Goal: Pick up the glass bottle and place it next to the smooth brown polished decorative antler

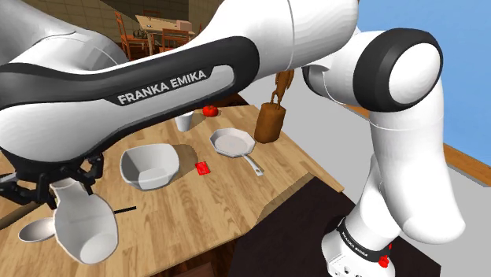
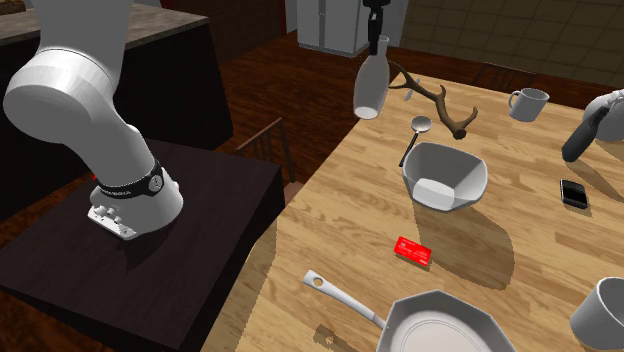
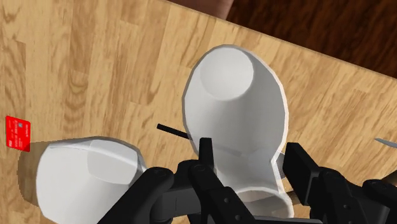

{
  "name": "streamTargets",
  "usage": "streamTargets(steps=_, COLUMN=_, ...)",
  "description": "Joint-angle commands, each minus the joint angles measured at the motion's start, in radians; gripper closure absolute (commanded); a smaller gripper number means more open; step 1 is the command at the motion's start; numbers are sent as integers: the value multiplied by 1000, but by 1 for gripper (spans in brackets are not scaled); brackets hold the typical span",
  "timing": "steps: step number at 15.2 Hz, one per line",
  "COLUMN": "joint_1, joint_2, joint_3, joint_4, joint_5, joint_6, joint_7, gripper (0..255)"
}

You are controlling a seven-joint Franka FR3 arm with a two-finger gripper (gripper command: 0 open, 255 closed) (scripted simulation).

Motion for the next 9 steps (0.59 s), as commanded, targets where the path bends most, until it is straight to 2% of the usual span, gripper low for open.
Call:
streamTargets(steps=1, joint_1=0, joint_2=6, joint_3=-2, joint_4=-16, joint_5=-5, joint_6=22, joint_7=6, gripper=255)
streamTargets(steps=9, joint_1=0, joint_2=39, joint_3=-15, joint_4=-73, joint_5=-26, joint_6=108, joint_7=27, gripper=255)
